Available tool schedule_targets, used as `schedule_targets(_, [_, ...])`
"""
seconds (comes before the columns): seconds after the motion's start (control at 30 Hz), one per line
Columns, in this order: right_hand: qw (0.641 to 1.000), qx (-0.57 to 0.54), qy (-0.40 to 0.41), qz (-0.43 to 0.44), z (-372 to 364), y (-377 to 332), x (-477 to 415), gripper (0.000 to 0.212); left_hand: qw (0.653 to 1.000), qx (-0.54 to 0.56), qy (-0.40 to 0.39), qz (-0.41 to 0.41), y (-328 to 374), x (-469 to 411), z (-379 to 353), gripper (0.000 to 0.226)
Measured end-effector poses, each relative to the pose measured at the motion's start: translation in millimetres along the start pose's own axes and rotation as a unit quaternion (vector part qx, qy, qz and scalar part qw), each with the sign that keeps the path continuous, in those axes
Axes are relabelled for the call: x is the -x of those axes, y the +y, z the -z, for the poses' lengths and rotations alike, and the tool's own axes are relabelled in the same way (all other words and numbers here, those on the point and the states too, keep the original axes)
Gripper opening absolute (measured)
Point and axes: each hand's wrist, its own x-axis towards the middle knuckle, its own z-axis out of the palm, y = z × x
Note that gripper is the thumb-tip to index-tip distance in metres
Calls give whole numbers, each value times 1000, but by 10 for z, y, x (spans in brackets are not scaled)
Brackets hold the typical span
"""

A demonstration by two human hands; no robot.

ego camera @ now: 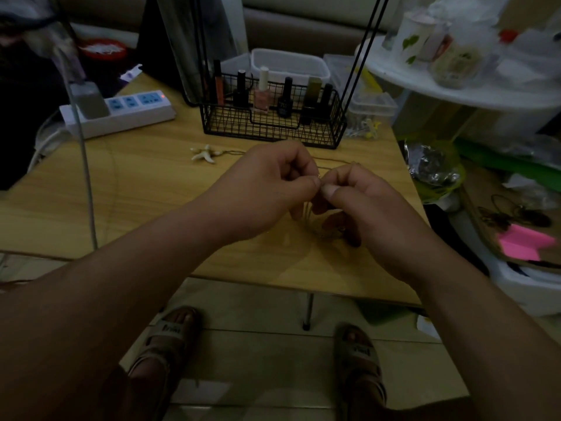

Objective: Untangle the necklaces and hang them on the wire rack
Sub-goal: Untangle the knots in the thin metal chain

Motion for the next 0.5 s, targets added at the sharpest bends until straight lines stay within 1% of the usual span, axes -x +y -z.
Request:
schedule_targets(0.03, [1000, 1, -7, 11, 5, 3, 2, 6, 1000, 12, -6, 2, -2, -2, 11, 5])
schedule_targets(0.1, [999, 17, -11, 36, 5, 23, -7, 8, 1000, 28, -11, 8, -18, -9, 18, 6])
schedule_targets(0.27, [995, 48, 33, 79, 1, 45, -24, 4, 999, 44, 1, 18, -32, -23, 35, 8])
schedule_targets(0.43, [989, 39, 88, 108, -38, 71, -44, 7, 994, 84, -2, 69, -5, -13, -16, 8])
schedule_targets(0.5, [991, 0, 89, 99, -76, 75, -53, 7, 990, 107, -16, 96, 9, -7, -43, 10])
